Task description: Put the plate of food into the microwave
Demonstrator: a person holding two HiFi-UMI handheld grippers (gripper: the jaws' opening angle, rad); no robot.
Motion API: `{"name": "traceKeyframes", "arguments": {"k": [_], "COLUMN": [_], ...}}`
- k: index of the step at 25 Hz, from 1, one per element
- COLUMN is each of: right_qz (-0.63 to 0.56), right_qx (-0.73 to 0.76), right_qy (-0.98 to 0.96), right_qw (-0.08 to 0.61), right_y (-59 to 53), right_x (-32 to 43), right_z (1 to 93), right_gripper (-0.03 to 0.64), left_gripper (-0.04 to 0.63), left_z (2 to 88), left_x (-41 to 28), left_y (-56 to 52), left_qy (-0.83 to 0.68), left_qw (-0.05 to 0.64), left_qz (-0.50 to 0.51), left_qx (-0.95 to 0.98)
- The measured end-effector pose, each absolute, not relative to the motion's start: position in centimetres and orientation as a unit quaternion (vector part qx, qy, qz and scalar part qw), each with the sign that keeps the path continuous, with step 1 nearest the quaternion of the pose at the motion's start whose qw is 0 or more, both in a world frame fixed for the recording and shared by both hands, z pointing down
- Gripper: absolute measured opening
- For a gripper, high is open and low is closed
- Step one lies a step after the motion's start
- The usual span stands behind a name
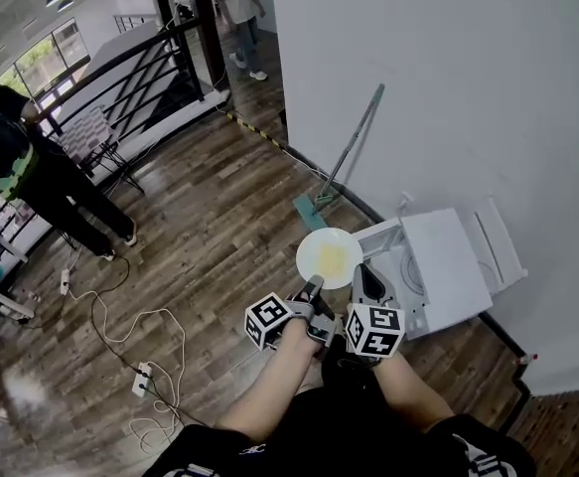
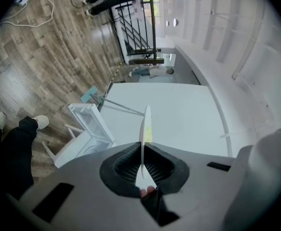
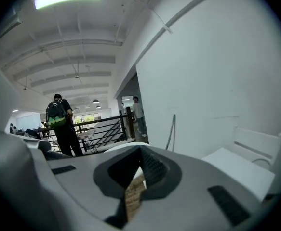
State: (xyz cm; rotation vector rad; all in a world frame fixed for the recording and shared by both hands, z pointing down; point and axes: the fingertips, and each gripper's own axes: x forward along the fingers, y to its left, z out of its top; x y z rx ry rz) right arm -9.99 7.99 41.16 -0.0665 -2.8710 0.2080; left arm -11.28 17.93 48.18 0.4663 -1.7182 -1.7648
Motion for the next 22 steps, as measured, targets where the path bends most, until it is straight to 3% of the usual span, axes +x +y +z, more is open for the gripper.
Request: {"name": "traceKeyframes", "arguments": {"k": [14,22], "right_qz": [0.096,0.083], "right_qx": [0.033,0.074], "right_qy": [-0.992,-0.993], "right_qw": [0.07,0.034], "right_y": [-1.5,-9.4], "right_x": [-24.2,-27.9], "right_z": [38.7,37.7], "right_gripper": [0.008,0.008], "left_gripper": [0.011,0.011], "left_z": [46.6,47.0], "left_x": [-25.3,-30.8], "left_y": [10.8,2.4], "left_qy": [-0.67,-0.664], "left_qw": [0.323,0.353], "left_qz": [-0.634,-0.615], "left_qx": [0.214,0.239]}}
